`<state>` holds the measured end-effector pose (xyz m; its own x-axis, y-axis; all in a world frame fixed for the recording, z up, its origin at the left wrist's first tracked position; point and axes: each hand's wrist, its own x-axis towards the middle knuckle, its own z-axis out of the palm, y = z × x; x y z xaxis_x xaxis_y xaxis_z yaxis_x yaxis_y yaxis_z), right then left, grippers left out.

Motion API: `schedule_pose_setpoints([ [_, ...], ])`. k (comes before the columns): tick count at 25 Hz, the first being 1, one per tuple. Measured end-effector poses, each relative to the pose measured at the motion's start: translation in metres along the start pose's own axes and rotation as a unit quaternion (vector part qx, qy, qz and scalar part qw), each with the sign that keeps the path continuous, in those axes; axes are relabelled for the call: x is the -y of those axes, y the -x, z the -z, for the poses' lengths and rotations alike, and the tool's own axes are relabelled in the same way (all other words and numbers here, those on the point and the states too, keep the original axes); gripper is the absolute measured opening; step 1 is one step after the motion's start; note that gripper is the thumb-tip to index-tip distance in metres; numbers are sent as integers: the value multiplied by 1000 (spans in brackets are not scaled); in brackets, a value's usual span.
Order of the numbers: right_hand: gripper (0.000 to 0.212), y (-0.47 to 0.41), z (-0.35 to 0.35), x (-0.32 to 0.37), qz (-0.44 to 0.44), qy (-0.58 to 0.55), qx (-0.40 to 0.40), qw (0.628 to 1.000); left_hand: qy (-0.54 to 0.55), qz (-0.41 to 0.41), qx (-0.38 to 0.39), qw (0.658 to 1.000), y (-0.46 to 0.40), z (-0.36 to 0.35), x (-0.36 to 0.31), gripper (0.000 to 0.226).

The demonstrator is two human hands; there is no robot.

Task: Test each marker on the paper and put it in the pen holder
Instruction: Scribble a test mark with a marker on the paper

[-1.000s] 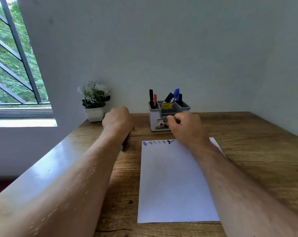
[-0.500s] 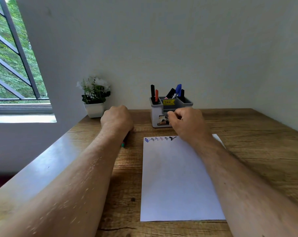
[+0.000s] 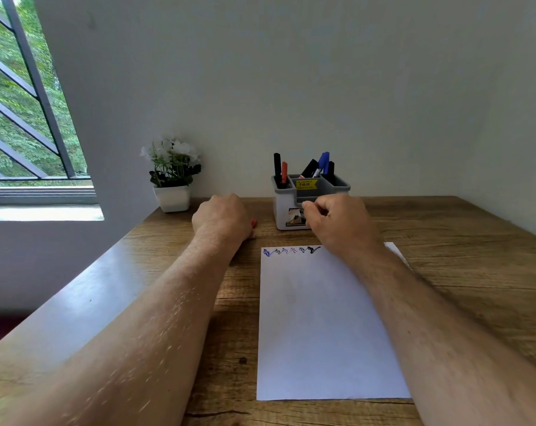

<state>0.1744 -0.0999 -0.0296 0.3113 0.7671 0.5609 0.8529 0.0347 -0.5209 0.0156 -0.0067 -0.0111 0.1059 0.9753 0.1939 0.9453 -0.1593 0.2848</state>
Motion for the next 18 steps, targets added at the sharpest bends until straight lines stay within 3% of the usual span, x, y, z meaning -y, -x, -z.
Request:
schedule_pose_setpoints([
  [7, 36, -1, -1, -1, -1, 4, 3, 1000, 44, 0, -13, 999, 6, 3, -10, 32],
  [11, 35, -2, -4, -3, 3, 0, 7, 1000, 146, -6, -92, 985, 10, 13, -19, 32],
  [15, 28, -4, -3, -3, 41, 0, -23, 999, 302, -77, -206, 928, 18, 23, -24, 25],
  [18, 23, -5, -3, -6, 70, -27, -56, 996, 407, -104, -206, 884, 27, 26, -31, 21],
])
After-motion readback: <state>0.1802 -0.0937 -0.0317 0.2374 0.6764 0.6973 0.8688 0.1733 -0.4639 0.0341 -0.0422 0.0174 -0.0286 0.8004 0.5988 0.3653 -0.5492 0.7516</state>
